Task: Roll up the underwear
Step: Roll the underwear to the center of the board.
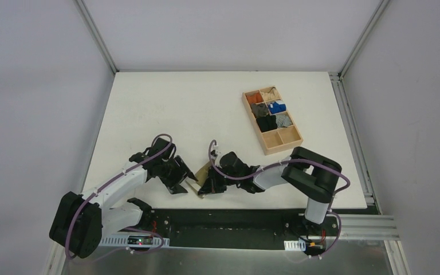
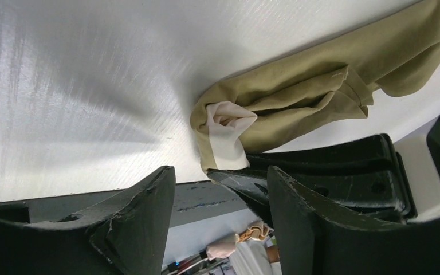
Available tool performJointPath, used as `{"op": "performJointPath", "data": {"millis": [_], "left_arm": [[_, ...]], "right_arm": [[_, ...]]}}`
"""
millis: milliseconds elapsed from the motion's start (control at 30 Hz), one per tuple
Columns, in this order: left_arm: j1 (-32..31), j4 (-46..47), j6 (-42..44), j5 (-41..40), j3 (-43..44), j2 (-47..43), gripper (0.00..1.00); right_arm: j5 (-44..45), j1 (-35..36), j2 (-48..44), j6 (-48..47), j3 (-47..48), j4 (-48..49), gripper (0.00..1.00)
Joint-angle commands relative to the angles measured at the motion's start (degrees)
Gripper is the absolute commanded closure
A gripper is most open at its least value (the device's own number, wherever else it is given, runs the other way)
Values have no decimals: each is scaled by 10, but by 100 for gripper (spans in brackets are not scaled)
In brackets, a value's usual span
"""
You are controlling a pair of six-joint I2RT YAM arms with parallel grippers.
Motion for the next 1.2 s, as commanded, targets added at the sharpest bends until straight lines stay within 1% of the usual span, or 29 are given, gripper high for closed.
{"op": "performJointPath", "data": {"millis": [0, 167, 267, 333, 433, 467, 533, 567, 600, 633, 667, 700, 767, 833, 900, 967, 1033, 1067, 1167], "left_arm": [[-5, -8, 26, 2, 13, 10, 43], [-5, 8, 33, 1, 6, 26, 45], [-5, 22, 36, -2, 4, 42, 46], [-5, 38, 38, -3, 5, 56, 50], [-7, 51, 44, -6, 5, 84, 61], [-7, 54, 47, -6, 6, 95, 67], [-7, 54, 50, -7, 9, 109, 83], [-8, 54, 51, -6, 12, 112, 93], [-8, 54, 52, -5, 14, 114, 100], [-8, 53, 51, -4, 14, 113, 100], [-7, 52, 50, -1, 14, 113, 100], [-8, 51, 49, 0, 14, 111, 100], [-8, 46, 45, 0, 13, 106, 100], [-8, 40, 42, 2, 10, 102, 100], [-8, 37, 39, 3, 6, 99, 100], [-8, 34, 36, 5, 2, 95, 100], [-8, 34, 35, 5, -2, 91, 100], [-8, 32, 33, 4, -2, 88, 100], [-8, 31, 29, 3, -3, 84, 100]], "right_arm": [[-105, -27, 31, 85, -39, 140, 100], [-143, -48, 71, 145, -65, 244, 100], [-156, -51, 88, 162, -66, 269, 100], [-161, -53, 95, 172, -66, 281, 100], [-169, -60, 108, 200, -71, 321, 100], [-171, -63, 110, 206, -71, 325, 100], [-168, -67, 108, 215, -75, 323, 100], [-162, -66, 102, 217, -79, 315, 93], [-155, -66, 92, 217, -83, 306, 77], [-145, -66, 77, 214, -89, 287, 64], [-130, -64, 55, 202, -93, 255, 56], [-109, -60, 24, 181, -97, 190, 51], [-47, -39, -49, 108, -83, 31, 46], [57, 3, -115, 19, -35, -163, 42], [173, 46, -149, -46, 31, -289, 41], [268, 83, -158, -91, 83, -370, 41], [343, 112, -148, -128, 131, -425, 41], [373, 124, -131, -141, 156, -456, 41], [442, 155, -90, -188, 223, -506, 41]]}}
